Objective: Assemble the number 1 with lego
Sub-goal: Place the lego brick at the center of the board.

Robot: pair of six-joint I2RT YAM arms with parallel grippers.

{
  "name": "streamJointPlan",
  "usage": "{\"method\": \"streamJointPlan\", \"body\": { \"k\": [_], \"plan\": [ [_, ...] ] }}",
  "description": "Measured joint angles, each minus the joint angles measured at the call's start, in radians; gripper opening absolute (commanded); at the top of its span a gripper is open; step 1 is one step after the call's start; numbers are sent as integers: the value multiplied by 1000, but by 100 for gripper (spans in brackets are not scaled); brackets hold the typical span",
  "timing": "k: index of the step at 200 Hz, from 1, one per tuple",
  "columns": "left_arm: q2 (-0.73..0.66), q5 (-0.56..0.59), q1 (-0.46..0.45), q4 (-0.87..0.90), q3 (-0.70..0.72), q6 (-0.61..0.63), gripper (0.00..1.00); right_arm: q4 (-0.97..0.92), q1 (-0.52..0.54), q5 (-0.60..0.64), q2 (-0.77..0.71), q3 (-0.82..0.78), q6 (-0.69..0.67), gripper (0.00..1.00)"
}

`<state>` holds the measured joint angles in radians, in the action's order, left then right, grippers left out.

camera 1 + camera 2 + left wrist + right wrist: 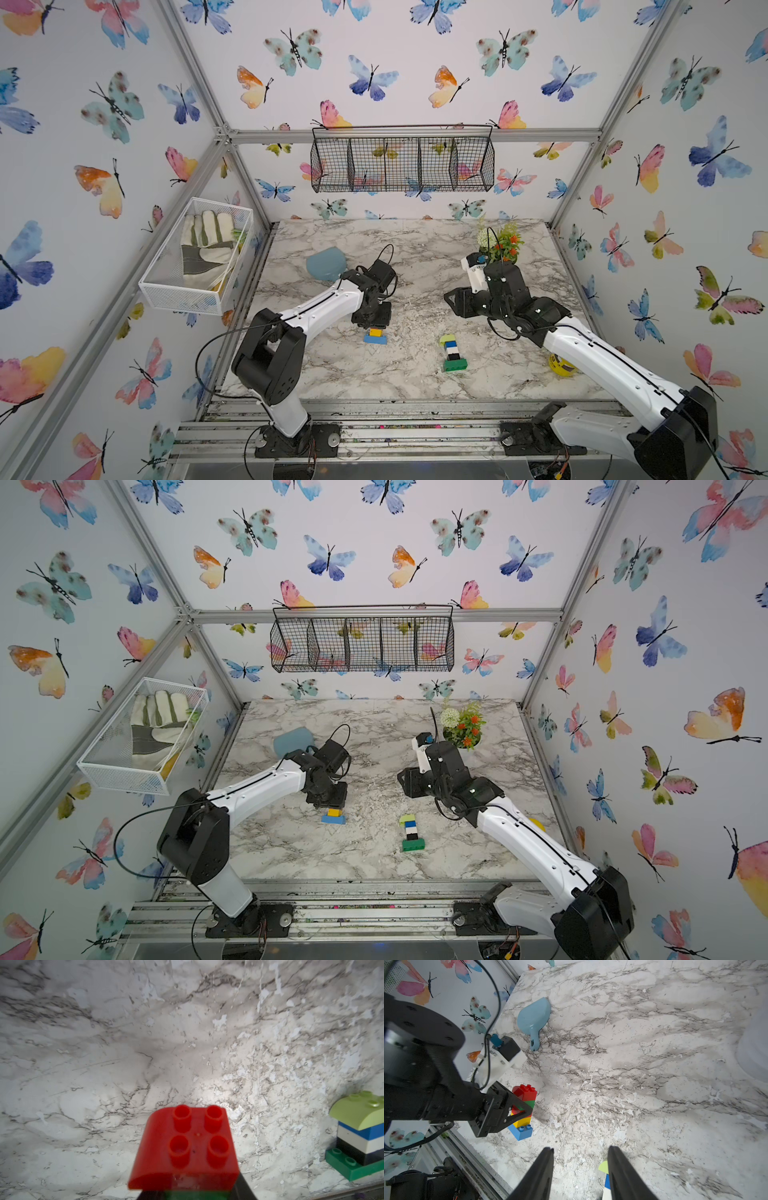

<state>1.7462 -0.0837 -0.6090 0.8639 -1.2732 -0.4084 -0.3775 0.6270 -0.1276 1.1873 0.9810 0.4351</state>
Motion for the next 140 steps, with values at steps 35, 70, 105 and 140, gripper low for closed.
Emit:
{"method": "streamJointPlan", "body": {
  "k": [35, 70, 105, 140],
  "plan": [
    [111, -66, 14, 62, -55, 29, 7, 1, -6, 0, 0, 0, 10, 47],
    [166, -90, 35, 80, -56, 35, 23, 10, -6, 0, -1, 0, 21, 47],
    [191, -107, 41, 84, -55, 34, 42, 17, -6, 1, -13, -6, 29, 48],
    [192, -123, 41, 68, -37, 31, 70, 19, -6, 6, -27, -6, 33, 49]
  ]
}}
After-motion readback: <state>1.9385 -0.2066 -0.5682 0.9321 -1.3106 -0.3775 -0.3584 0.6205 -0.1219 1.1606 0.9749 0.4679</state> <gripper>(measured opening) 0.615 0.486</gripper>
